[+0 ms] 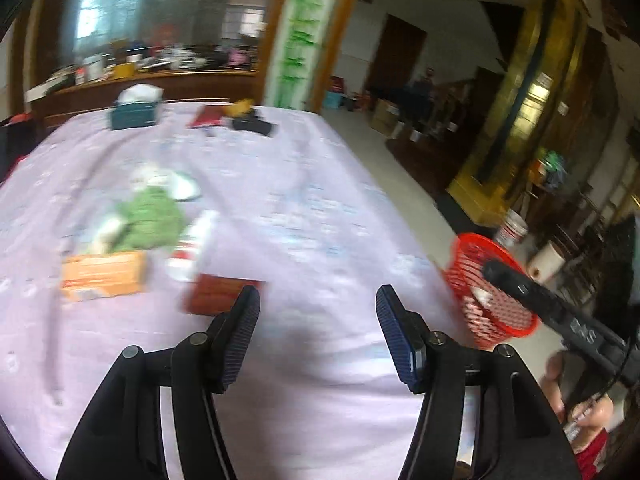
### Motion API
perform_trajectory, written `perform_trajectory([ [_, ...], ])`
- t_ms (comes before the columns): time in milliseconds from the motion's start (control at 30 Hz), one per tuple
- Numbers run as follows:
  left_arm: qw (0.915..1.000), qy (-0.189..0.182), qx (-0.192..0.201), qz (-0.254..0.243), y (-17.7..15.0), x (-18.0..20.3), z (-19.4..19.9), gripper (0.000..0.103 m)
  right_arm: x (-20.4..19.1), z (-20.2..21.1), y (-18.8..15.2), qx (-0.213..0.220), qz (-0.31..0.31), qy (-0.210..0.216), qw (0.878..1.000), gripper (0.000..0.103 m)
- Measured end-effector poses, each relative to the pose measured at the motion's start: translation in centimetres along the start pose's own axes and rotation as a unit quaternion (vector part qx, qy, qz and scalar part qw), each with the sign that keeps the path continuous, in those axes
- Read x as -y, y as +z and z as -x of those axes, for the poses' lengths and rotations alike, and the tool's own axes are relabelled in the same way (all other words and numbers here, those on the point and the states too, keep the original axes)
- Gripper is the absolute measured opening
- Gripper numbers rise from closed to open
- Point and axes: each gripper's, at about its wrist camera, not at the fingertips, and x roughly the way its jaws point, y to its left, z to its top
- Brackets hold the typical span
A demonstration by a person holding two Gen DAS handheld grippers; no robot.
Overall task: Collect trash
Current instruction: 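Return both tools from the basket to the table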
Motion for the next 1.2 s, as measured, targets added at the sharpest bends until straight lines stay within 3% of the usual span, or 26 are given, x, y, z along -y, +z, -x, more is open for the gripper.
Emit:
perform_trajectory([
  [300, 0.992, 0.086, -0.023, 0.089, 1.9, -14.7, -1.2, 0.063, -4.3, -3.0, -2.3, -0.042, 0.046, 0.029, 0.998, 0.047],
  [467, 0.9871, 0.078, -0.034, 0.135, 2.9, -20.0, -3.4, 0.063, -4.9, -3.3, -2.6, -0.048, 0.051, 0.031, 0.997, 0.048],
  [600, 0.9823, 0.043, -0.055, 0.174, 3.1, -23.1, -6.3, 0.063, -5.0, -3.4, -2.9, -0.053, 0.053, 0.031, 0.997, 0.048],
  [667, 0.9797, 0.028, -0.066, 0.187, 2.8, -23.5, -6.8, 0.063, -4.9, -3.5, -2.9, -0.055, 0.052, 0.033, 0.997, 0.048],
  [767, 0.9826, 0.001, -0.075, 0.17, 2.1, -22.2, -6.2, 0.063, -4.8, -3.7, -2.8, -0.058, 0.05, 0.033, 0.996, 0.048],
  [933, 0.9868, -0.063, -0.112, 0.099, -0.7, -17.7, -4.1, 0.063, -4.7, -4.2, -2.5, -0.066, 0.049, 0.037, 0.996, 0.048],
  [1000, 0.9881, -0.084, -0.12, 0.047, -1.8, -15.1, -3.1, 0.063, -4.8, -4.6, -2.5, -0.07, 0.05, 0.041, 0.995, 0.048],
  [1067, 0.9916, -0.061, -0.114, 0.002, -2.3, -12.8, -2.2, 0.066, -4.9, -5.0, -2.5, -0.074, 0.047, 0.044, 0.995, 0.048],
  [1200, 0.9958, -0.01, -0.09, -0.016, -1.5, -11.1, -2.2, 0.073, -5.5, -5.5, -2.5, -0.077, 0.046, 0.049, 0.995, 0.048],
])
